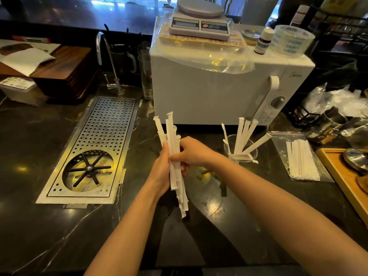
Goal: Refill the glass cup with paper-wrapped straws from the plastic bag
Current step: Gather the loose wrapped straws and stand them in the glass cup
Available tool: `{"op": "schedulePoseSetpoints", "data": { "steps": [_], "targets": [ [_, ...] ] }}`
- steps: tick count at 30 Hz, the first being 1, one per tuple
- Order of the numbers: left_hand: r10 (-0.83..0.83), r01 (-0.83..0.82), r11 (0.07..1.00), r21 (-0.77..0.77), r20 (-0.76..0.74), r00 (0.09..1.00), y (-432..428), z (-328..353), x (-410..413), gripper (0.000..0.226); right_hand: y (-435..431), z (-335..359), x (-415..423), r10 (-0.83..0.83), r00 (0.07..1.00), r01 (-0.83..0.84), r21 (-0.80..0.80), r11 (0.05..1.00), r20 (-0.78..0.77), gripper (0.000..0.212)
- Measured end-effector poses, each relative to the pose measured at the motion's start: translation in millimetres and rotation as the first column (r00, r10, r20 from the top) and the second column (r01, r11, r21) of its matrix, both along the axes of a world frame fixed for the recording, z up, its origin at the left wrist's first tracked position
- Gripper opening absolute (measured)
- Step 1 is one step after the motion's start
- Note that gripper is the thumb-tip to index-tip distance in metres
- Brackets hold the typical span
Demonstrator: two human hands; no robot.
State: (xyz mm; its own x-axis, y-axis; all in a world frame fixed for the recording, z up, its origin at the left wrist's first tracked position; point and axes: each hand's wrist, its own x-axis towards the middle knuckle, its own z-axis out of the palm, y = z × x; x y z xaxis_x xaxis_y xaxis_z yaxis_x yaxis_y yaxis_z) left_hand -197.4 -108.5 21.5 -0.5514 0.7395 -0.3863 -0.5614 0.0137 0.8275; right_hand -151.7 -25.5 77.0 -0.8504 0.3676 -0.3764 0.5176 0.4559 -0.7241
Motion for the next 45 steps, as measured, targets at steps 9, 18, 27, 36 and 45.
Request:
{"op": "schedulePoseSetpoints", "data": {
  "steps": [9, 18, 27, 36, 45],
  "targets": [
    [-0.223, 0.220, 0.975, -0.040, -0.257, 0.940, -8, 4, -11, 0.065, 7, 2, -4, -0.010, 0.995, 0.014, 0.039, 0.999, -0.100, 0.043],
    [-0.118, 0.096, 0.993, -0.069, -0.483, 0.868, 5, 24, -5, 0.027, 2, 14, 1, -0.025, 0.968, 0.061, 0.138, 0.989, -0.250, 0.048],
    [0.012, 0.020, 0.998, 0.055, -0.536, 0.844, 8, 35, 0, 0.025, -10, 14, 10, -0.167, 0.847, 0.176, -0.030, 0.984, -0.505, 0.048],
    [-0.125, 0.084, 0.992, -0.095, -0.620, 0.774, 16, 24, 11, 0.039, -4, -9, 23, -0.198, 0.811, 0.205, -0.050, 0.977, -0.551, 0.034],
    [-0.284, 0.125, 0.952, -0.278, -0.655, 0.700, 16, 10, 8, 0.028, 0, -30, 26, -0.201, 0.853, 0.149, -0.144, 0.978, -0.482, 0.047]
  ]
}}
